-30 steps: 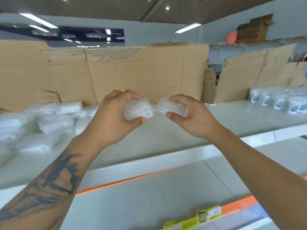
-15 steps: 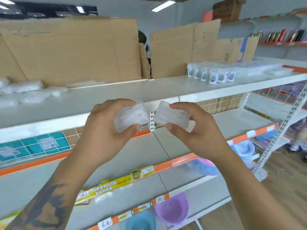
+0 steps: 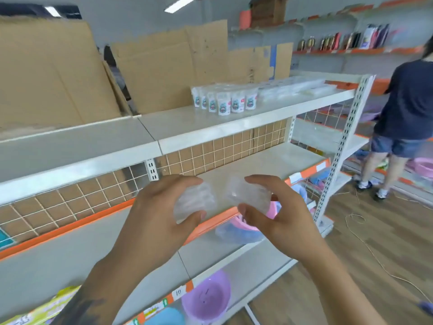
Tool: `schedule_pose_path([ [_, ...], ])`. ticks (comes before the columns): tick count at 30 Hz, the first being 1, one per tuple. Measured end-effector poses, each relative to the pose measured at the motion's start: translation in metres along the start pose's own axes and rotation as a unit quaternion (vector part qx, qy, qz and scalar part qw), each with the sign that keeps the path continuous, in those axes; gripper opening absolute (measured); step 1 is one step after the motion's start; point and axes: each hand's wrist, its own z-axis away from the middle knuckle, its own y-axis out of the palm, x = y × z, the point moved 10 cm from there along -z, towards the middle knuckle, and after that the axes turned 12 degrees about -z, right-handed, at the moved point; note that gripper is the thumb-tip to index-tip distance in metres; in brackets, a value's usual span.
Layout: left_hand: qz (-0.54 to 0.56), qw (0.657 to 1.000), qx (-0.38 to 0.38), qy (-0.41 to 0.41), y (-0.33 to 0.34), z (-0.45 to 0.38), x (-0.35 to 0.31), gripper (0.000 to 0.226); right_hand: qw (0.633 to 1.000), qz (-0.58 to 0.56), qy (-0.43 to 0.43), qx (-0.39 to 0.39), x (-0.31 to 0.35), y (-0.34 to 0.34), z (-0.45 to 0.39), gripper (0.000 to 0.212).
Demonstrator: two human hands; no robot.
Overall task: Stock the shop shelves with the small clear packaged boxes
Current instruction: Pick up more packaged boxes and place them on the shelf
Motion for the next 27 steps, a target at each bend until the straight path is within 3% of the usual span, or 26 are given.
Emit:
schedule_pose_path([
  [12, 0.028, 0.996, 0.049, 0.069, 0.145, -0.134, -0.089, 0.057, 0.997, 0.042, 0.066, 0.007, -0.096, -0.146, -0.056, 0.048],
  [19, 0.030, 0.994, 0.020, 0.104, 0.196, -0.220, -0.125, 0.042, 0.996, 0.079, 0.041, -0.017, -0.131, -0.214, -0.120, 0.053],
  [27, 0.012, 0.994, 0.021, 0.103, 0.235, -0.292, -0.141, 0.039, 0.996, 0.078, 0.034, -0.011, -0.182, -0.258, -0.182, 0.052],
])
